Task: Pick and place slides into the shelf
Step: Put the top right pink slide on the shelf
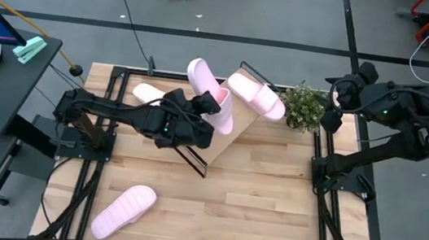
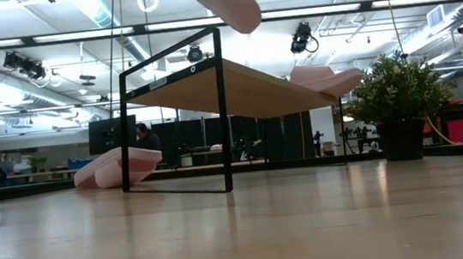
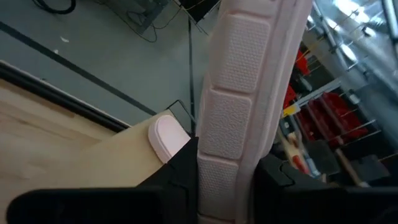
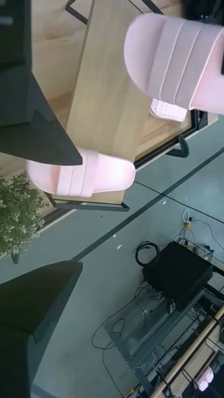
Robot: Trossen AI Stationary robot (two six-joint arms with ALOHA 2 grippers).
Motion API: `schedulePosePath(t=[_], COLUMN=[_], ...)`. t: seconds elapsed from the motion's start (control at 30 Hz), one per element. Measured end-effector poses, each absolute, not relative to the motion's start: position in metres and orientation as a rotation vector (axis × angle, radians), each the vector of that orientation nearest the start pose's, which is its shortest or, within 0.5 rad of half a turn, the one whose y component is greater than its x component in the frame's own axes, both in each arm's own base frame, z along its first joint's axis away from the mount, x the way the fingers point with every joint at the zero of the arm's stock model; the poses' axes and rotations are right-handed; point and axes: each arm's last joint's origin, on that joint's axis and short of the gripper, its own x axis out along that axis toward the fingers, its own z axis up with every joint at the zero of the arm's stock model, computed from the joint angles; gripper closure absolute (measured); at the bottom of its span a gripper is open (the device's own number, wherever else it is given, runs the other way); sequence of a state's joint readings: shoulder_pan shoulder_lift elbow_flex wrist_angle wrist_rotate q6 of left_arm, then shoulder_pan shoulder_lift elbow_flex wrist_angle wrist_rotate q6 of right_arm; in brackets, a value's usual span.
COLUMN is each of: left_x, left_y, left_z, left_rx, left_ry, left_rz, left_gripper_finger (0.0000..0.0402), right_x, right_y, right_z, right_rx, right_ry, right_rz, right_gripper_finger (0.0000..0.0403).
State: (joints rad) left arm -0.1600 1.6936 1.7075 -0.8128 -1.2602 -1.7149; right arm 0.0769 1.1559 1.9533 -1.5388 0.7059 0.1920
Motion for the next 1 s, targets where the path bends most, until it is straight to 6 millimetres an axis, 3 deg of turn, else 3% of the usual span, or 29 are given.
schedulePosePath(t=[0.43, 1.0], left_x=[0.348, 0.361], left_y=[-0.058, -0.059], left_z=[0.316, 0.332], left_rx=[-1.161, -1.097], left_ry=[-0.593, -0.511], left_rz=[1.126, 1.063], left_gripper_finger=[0.0301, 0.0295], right_x=[0.111, 0.111], right_y=[-0.010, -0.010], right_z=[0.501, 0.501], right_rx=[-0.084, -0.075], right_ry=[0.628, 0.626], right_rz=[-0.670, -0.669], right_gripper_finger=[0.0133, 0.0133])
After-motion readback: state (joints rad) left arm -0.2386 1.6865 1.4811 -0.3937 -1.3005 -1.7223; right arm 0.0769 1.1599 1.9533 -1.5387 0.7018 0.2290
